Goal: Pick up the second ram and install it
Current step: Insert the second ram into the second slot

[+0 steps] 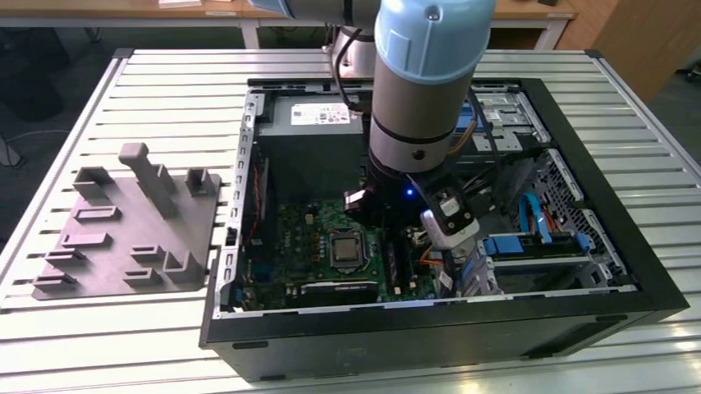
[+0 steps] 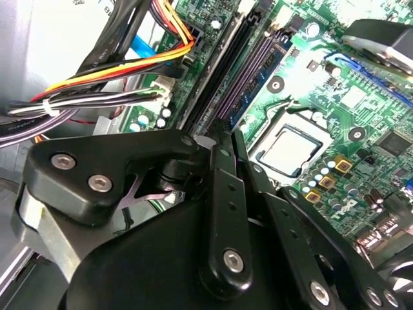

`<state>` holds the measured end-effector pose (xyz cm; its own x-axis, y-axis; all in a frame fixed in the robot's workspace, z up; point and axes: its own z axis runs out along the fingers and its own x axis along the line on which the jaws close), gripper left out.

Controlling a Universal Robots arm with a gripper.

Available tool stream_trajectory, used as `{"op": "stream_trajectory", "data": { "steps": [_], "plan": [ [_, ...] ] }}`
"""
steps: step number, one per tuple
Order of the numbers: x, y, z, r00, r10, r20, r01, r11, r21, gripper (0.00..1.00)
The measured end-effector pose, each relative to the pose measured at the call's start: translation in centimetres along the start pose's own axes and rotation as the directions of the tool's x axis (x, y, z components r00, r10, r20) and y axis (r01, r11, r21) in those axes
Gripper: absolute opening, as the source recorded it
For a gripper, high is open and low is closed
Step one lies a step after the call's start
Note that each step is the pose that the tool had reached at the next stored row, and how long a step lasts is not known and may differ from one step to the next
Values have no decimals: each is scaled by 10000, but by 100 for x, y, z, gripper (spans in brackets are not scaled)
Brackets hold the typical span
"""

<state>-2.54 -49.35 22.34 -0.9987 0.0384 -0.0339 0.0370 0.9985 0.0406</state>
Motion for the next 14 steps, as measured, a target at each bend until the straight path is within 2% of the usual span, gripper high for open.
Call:
{"op": "stream_trajectory", "data": {
  "steps": [14],
  "plan": [
    [-18, 2, 36, 10000, 3, -70, -3, 10000, 66, 14]
  ]
}}
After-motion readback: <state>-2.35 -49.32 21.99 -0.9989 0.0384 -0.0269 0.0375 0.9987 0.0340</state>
